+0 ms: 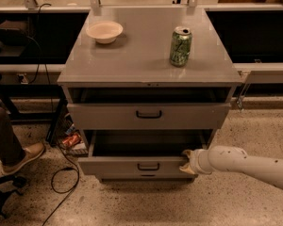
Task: Open middle drawer
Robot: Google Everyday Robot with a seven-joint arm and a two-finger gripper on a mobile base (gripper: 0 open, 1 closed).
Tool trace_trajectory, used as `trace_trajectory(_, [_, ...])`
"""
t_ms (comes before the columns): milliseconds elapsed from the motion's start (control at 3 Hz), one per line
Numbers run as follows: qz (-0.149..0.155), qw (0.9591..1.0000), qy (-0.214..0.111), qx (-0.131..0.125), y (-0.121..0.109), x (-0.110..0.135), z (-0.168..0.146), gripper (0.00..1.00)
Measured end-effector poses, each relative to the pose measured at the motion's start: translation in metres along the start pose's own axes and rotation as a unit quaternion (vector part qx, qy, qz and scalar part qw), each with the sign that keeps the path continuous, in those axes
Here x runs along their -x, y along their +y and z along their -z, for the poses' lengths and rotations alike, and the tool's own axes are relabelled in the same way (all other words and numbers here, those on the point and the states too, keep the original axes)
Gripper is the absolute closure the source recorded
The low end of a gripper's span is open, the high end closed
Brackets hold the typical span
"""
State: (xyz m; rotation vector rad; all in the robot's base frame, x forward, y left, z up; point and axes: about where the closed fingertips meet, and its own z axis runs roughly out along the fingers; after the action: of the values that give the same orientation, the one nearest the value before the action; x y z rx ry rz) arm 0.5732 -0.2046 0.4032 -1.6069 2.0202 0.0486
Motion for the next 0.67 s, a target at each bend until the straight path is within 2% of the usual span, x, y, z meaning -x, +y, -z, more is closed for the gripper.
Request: trace_trajectory(667, [-0.001,1.0000,0.000,-0.001,-0.0009,0.0018,0.0059,1.00])
